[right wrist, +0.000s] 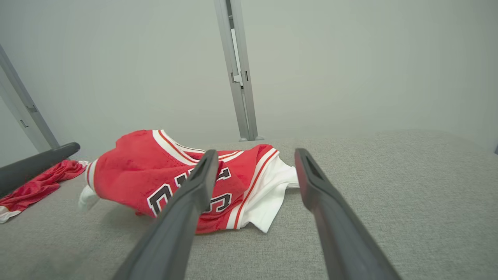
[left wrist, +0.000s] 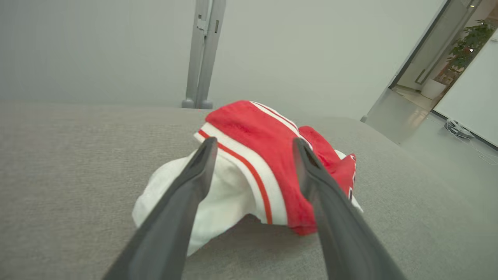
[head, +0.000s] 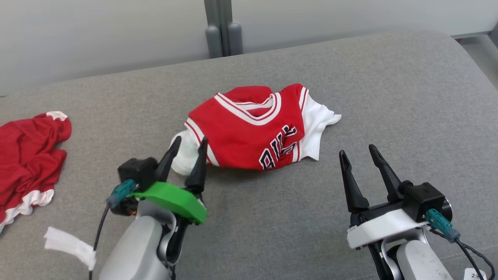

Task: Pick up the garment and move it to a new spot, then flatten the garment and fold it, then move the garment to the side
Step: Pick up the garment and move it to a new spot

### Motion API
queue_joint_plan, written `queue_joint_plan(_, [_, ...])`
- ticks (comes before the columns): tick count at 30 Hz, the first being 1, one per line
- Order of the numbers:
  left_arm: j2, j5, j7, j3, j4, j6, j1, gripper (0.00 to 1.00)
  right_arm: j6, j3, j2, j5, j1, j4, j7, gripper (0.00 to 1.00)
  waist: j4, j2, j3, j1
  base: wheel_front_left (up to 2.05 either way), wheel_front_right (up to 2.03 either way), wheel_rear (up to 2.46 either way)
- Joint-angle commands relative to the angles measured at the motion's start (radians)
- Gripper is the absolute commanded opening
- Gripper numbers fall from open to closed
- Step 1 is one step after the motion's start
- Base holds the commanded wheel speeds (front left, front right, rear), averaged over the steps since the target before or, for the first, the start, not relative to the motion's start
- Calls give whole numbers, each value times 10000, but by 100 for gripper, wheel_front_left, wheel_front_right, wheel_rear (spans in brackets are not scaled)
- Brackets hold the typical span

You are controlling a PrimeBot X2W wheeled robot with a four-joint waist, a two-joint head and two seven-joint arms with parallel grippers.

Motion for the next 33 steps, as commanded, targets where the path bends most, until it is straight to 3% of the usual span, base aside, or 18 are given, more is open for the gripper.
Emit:
queue_joint_plan(1, [145,-136,-93,238,-329,121,433,100,-3,-31,-21,-53,165,15,-30,100,298,-1,-318,0,0,0,0])
queue_joint_plan(9, [410,529,-146,2198,-2794,563,2356,100,-3,-30,-23,-45,366,38,-30,100,679,-1,-627,0,0,0,0])
queue_joint_plan(16, [414,1609,-148,3376,-3571,631,3541,100,-3,-72,-23,-36,441,82,-30,100,829,-1,-779,0,0,0,0])
queue_joint_plan(25, [181,2359,-150,4063,-3478,456,4397,100,-3,-342,-25,-88,536,131,-30,100,914,-1,-805,0,0,0,0])
queue_joint_plan(33, [21,2763,-150,4041,-3673,186,4499,100,-3,-737,-23,-69,611,167,-30,100,980,-1,-835,0,0,0,0])
